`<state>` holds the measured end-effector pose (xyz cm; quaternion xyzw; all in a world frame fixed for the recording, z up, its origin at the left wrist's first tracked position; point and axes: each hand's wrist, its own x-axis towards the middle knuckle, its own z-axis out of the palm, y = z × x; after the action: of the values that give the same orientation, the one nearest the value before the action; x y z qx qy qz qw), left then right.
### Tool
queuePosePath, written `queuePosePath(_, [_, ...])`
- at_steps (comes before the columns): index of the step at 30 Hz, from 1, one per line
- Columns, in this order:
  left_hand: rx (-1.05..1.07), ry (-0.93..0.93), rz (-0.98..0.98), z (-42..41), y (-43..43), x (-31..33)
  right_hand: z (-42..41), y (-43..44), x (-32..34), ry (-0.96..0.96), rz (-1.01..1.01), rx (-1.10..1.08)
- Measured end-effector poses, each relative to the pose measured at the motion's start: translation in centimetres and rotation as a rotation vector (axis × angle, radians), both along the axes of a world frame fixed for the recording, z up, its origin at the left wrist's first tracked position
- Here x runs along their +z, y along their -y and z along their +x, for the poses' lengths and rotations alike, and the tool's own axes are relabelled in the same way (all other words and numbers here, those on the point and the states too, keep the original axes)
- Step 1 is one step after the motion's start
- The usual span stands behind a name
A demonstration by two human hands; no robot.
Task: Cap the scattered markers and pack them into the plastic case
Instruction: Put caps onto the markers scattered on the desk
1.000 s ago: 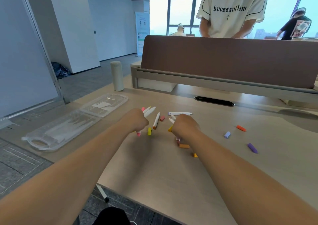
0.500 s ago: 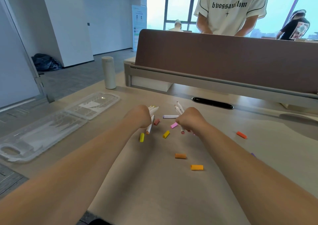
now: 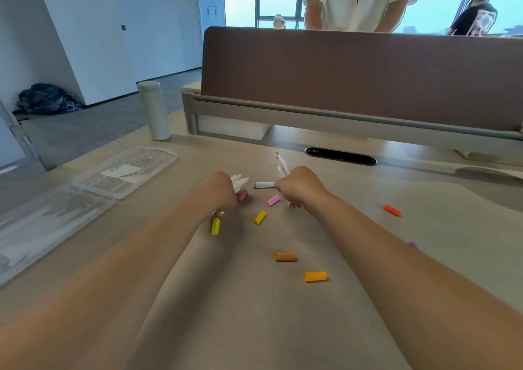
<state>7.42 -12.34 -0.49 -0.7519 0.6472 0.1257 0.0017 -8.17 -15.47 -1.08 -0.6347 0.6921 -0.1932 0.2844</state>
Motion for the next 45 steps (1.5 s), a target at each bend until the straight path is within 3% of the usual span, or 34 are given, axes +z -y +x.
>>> queuePosePath(6, [0.141,-0.198,-0.161,0.0,1.8,0.2,-1.0,0.8,-0.1,0.073,0.020,-0.035])
queuePosePath(11, [-0.051,-0.082,-0.248,-1.9,4.5,0.0,-1.7,1.9,-0.1,0.078,0.170,0.001])
queuePosePath(19, [-0.216,0.100,-0.259,-4.6,7.9,-2.1,-4.2,3.5,-1.5,0.089,0.061,-0.083])
queuePosePath(30, [-0.162,0.102,-0.242,-5.4,8.4,-3.2,-5.5,3.5,-2.2,0.138,0.060,-0.092])
queuePosePath(34, [-0.089,-0.104,-0.269,-6.0,6.8,-1.4,-6.6,2.4,-1.6,0.177,0.067,-0.089])
queuePosePath(38, [-0.036,-0.444,-0.153,-9.0,3.5,1.1,-8.9,-0.1,-0.3,0.372,0.092,-0.147])
queuePosePath(45, [-0.125,-0.727,0.006,-19.4,-1.3,2.5,-17.6,-5.4,1.3,0.493,0.069,-0.280])
